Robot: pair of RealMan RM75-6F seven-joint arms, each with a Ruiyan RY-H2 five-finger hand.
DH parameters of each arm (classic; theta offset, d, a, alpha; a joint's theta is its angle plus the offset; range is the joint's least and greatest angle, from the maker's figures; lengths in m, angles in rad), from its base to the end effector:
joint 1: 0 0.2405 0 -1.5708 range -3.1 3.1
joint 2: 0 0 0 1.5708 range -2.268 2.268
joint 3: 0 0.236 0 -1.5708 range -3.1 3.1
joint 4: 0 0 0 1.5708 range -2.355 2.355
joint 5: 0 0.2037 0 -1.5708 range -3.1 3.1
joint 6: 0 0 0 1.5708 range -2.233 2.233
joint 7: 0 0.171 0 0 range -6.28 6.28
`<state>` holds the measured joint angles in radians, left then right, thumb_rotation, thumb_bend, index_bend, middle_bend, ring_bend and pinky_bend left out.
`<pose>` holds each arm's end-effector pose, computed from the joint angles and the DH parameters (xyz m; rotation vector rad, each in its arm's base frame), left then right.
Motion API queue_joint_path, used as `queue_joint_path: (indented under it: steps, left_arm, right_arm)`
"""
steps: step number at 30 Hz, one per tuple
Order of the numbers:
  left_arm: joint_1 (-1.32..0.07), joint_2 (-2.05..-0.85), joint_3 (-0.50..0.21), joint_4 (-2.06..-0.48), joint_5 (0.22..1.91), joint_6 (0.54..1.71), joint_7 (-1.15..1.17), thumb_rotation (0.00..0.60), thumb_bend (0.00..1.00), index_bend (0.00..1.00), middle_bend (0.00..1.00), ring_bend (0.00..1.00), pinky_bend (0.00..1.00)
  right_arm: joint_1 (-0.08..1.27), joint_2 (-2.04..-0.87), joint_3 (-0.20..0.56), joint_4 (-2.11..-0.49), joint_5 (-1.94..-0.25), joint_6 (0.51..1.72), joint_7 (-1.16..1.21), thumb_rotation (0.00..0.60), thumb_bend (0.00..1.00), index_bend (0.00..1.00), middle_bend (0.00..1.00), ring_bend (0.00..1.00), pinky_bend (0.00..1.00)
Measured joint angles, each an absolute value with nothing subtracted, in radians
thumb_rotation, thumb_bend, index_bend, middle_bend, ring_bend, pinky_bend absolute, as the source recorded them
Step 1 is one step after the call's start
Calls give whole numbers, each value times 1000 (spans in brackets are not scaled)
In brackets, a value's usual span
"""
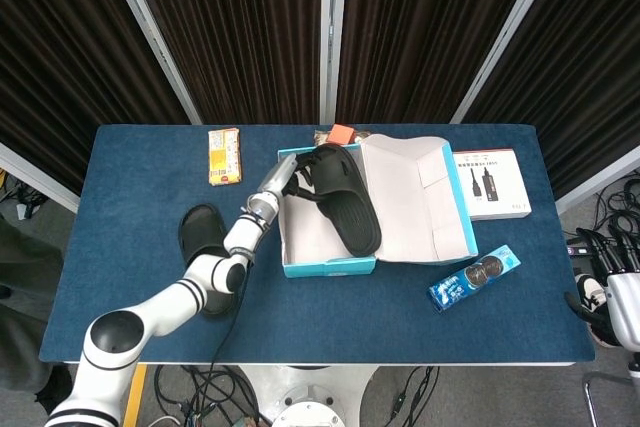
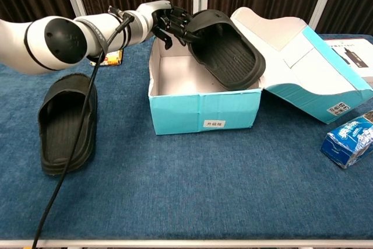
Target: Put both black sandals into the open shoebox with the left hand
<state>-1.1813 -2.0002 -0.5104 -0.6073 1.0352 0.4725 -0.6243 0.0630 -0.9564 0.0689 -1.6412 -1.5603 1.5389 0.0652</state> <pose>-0.0408 0.4725 -0.0944 -1.3992 -1.8670 -1.3156 -0.2833 -0.2031 0.2085 1.4079 -0.7829 0.9204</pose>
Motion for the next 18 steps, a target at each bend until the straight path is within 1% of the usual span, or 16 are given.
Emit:
queue_joint_path:
  steps: [6,10,14,16,18]
  left_arm:
    - [-1188,-2033,-500,-553,1061,460,-657,600,0,497,575,477,745]
    - [-1191,-2046,-485,-544,1083,459,-661,600,0,487,557,462,704]
    - [-1194,-2049,-466,-547,1111,457,-658,600,0,420,486,398,619]
    - [-1198,-2050,-456,-549,1126,460,-650,600,0,376,451,367,595]
    - [-1201,-2053,-446,-547,1138,468,-634,600,0,355,429,345,579]
  right_arm:
    - [64,-954,70,-1643,-1560,1539,63,600,104,88,142,0,81]
    - [63,-954,69,-1643,-1558,1537,65,600,104,88,142,0,81]
    - [59,-953,69,-1642,-1557,1543,65,600,104,88,142,0,81]
    - [58,-953,69,-1642,-1557,1544,67,600,104,88,142,0,81]
    - [58,-953,69,-1642,-1558,1544,67,600,104,88,143,0,81]
